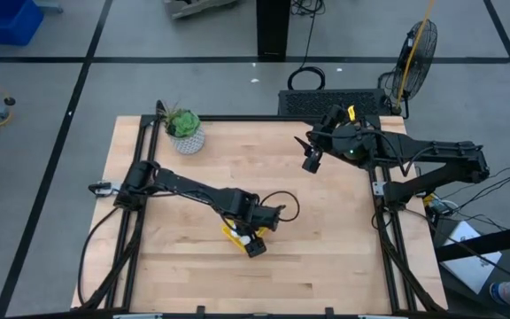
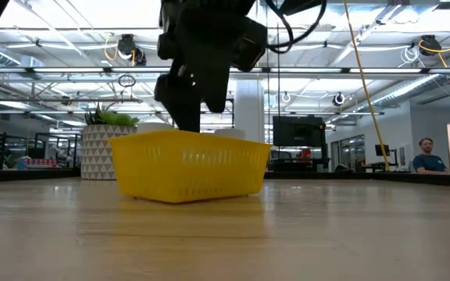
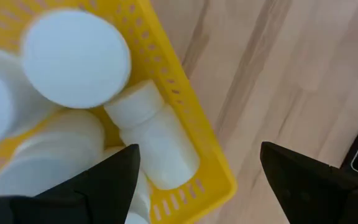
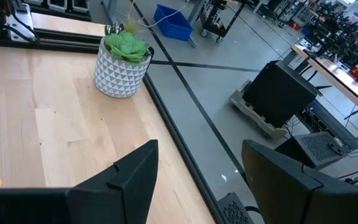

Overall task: Pick and place pill bottles into a basket
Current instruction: Adjust the white medicine bottle in the yellow bin

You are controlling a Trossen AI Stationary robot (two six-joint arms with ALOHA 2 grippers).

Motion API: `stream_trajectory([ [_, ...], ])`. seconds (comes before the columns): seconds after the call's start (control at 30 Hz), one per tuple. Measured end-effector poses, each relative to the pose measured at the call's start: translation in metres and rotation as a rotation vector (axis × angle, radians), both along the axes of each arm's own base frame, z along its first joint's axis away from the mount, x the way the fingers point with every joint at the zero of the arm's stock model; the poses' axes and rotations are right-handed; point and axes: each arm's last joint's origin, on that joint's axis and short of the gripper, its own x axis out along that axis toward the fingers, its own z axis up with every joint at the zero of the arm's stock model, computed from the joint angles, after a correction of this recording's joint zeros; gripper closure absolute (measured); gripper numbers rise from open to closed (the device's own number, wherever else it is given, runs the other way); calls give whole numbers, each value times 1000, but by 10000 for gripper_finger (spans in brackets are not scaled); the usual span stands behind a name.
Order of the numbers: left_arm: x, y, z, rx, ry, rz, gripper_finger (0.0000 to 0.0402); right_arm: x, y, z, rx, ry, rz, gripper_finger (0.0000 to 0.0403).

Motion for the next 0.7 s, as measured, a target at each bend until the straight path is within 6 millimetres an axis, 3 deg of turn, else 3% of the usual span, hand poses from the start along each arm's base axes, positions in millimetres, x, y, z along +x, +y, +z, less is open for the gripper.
stream_trajectory([
  [0.33,0,2,4,23,-31,-32,75,-1,0,-2,12,15,-6,179],
  [0.7,1,6,4,52,-38,-31,218,-1,0,-2,12,13,-6,179],
])
